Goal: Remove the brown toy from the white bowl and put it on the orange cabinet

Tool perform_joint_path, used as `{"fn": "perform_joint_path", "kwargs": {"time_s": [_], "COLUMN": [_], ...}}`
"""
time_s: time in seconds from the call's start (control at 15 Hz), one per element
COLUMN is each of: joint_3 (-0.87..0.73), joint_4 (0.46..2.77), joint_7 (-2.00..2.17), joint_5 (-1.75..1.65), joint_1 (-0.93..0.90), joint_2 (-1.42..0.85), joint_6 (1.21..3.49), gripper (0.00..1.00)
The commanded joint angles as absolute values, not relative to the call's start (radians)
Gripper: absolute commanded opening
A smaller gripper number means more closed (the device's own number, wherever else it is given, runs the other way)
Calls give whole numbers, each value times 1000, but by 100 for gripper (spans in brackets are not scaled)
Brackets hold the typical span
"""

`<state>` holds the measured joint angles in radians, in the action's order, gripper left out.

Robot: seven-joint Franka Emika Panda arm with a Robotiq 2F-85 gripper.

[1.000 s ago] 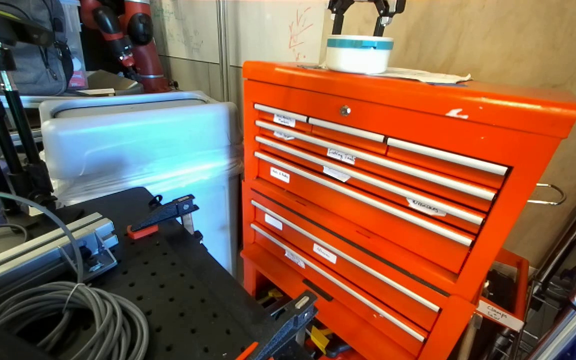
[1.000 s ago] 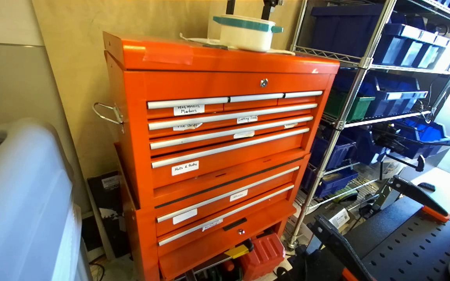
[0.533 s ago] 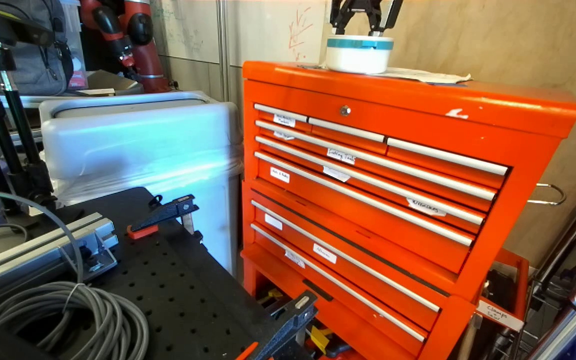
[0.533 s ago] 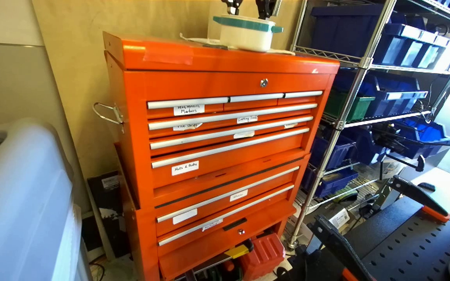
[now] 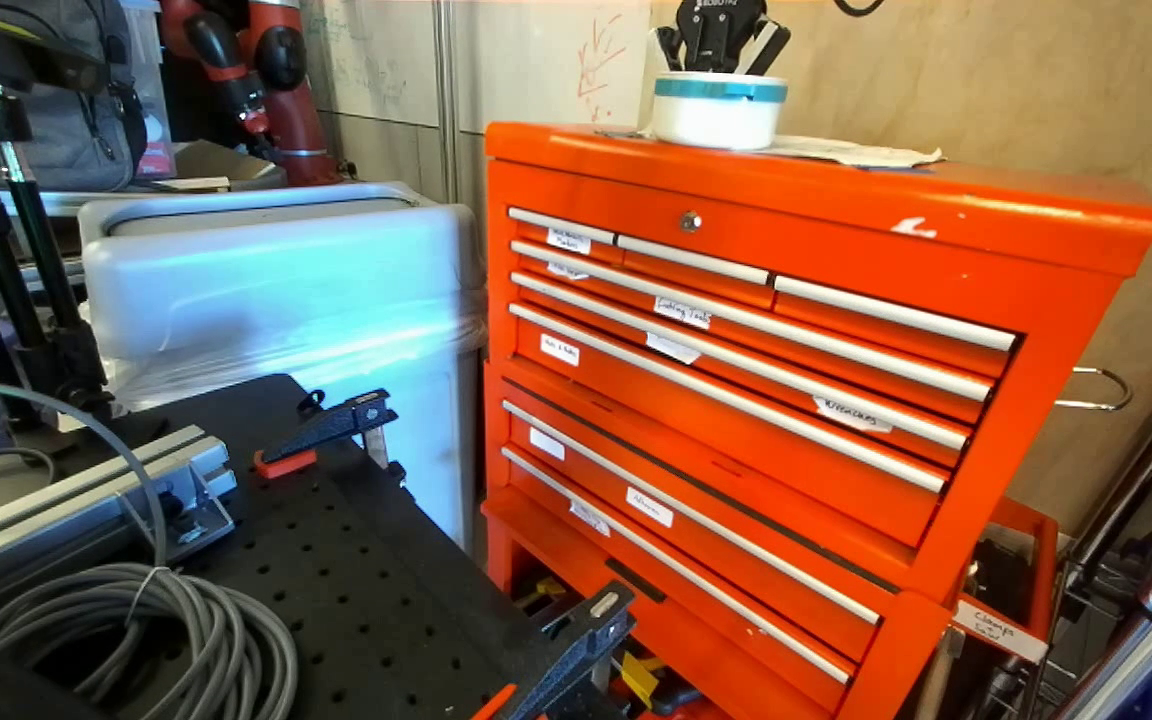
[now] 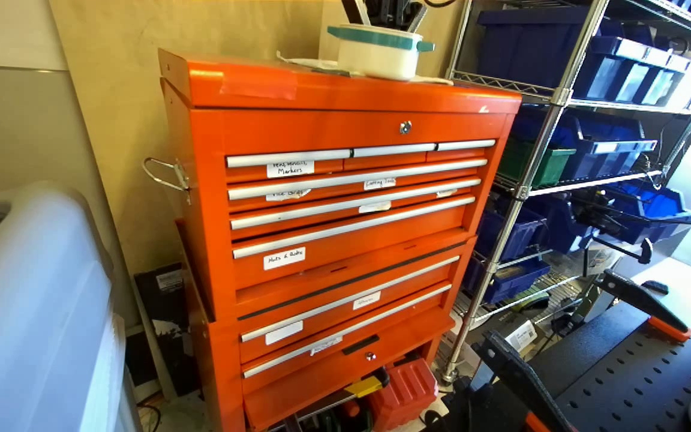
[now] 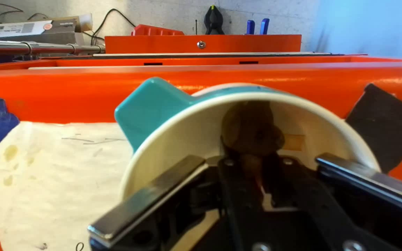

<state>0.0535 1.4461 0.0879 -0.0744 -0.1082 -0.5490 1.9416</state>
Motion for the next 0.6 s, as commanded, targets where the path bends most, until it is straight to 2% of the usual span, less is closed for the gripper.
{"fn": "perform_joint_path", "kwargs": {"time_s": [0.0, 0.53], "joint_3": [27, 31], "joint_4": [1432, 1345], "joint_7": [83, 72], "joint_5": [-141, -115], "joint_1": [-133, -104], "joint_2": [-567, -540], "joint_6": [1934, 1906], "gripper": [3, 3]}}
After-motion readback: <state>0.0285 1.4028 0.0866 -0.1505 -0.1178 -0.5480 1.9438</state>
